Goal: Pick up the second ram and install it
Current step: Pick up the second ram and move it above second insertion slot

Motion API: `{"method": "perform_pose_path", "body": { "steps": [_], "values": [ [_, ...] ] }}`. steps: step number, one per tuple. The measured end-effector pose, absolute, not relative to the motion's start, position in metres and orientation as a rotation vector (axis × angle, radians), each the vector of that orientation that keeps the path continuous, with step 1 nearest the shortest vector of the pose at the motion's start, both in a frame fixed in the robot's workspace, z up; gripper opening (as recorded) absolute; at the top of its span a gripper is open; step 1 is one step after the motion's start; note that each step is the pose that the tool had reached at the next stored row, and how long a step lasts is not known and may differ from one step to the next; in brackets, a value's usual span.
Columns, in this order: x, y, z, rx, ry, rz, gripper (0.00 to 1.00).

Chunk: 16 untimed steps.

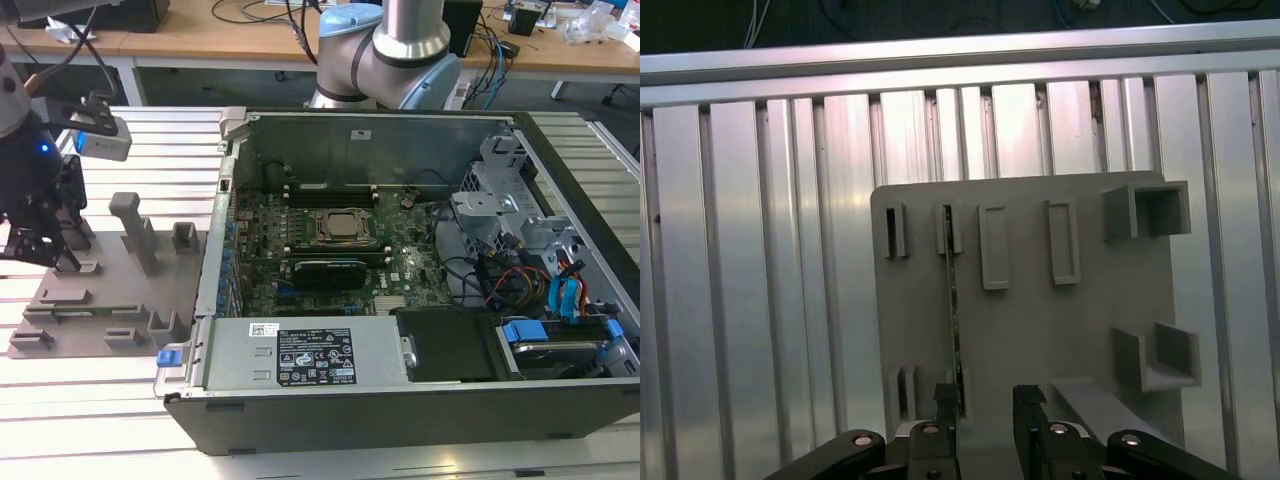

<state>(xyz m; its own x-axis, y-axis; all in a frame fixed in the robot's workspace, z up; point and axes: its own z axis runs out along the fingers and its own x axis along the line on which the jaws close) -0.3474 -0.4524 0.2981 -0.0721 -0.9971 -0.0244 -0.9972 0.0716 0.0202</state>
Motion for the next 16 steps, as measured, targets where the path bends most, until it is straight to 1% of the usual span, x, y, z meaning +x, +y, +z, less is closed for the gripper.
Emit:
{"method": "perform_pose_path", "body": {
  "steps": [16],
  "values": [
    [-0.347,-0.453,0.274,-2.137,2.296,0.049,0.36]
  ]
}}
